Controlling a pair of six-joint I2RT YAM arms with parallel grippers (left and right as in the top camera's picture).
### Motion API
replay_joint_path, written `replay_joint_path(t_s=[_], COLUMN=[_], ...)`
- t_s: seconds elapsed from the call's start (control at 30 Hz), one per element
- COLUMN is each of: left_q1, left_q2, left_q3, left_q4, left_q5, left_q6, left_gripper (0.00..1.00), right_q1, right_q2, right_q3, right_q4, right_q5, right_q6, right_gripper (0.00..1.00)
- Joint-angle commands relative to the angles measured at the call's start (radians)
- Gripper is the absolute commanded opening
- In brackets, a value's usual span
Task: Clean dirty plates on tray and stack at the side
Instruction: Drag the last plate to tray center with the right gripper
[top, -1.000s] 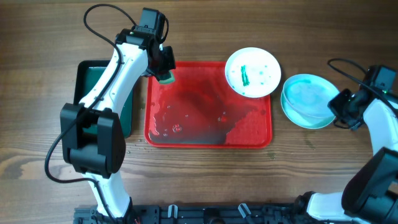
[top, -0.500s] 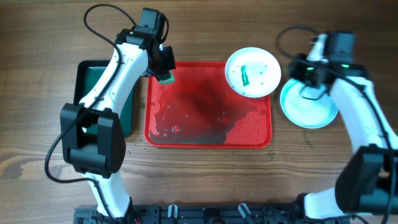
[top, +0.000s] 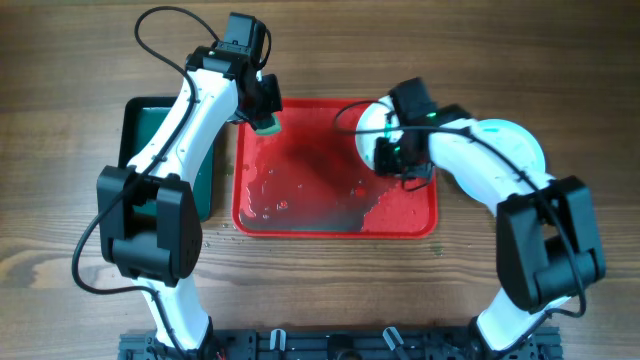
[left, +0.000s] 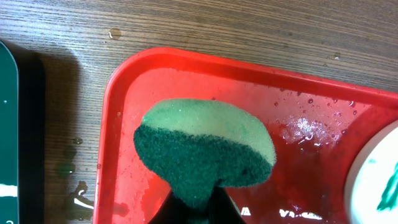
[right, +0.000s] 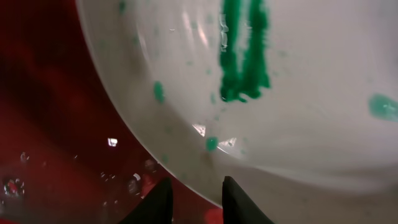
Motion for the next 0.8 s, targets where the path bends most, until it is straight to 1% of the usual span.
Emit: replay_joint_path(t_s=[0.0, 0.07, 0.17, 0.23, 0.33, 0.37, 0.43, 0.53, 0.63, 0.77], left_q1=[0.003, 0.003, 0.003, 0.003, 0.003, 0.003, 0.003, 0.003, 0.003, 0.003], left_q2=[-0.011, -0.011, -0.011, -0.011, -0.011, -0.011, -0.011, -0.011, -0.011, -0.011], left_q3=[0.012, 0.012, 0.012, 0.012, 0.012, 0.012, 0.012, 0.012, 0.012, 0.012], left_q4=[0.002, 0.002, 0.002, -0.002, -0.008, -0.008, -0.007, -0.007, -0.009, -0.009], left_q5=[0.011, 0.011, 0.011, 0.011, 0.011, 0.011, 0.011, 0.011, 0.011, 0.011], left_q6=[-0.009, -0.009, -0.009, -0.009, -0.009, -0.009, -0.009, -0.009, -0.009, -0.009], left_gripper=[0.04, 0.04, 0.04, 0.04, 0.04, 0.04, 0.04, 0.04, 0.04, 0.04], right_q1=[0.065, 0.065, 0.055, 0.000, -0.148, -0.195, -0.251, -0.271, -0.275, -0.276], right_q2=[0.015, 0.014, -0.015, -0.054, -0.066, -0.059, -0.023, 0.044, 0.120, 0.163], right_q3=[0.008, 0.032, 0.152, 0.218, 0.216, 0.202, 0.196, 0.196, 0.196, 0.196], right_q4=[0.016, 0.012, -0.054, -0.110, -0.143, -0.135, -0.096, -0.055, -0.043, -0.025], right_q5=[0.025, 0.020, 0.030, 0.108, 0.177, 0.210, 0.210, 0.208, 0.217, 0.217], right_q6=[-0.016, -0.035, -0.083, -0.032, -0.034, -0.061, -0.177, -0.235, -0.242, -0.243], right_gripper=[0.31, 0.31, 0.31, 0.37, 0.37, 0.37, 0.34, 0.26, 0.24, 0.25])
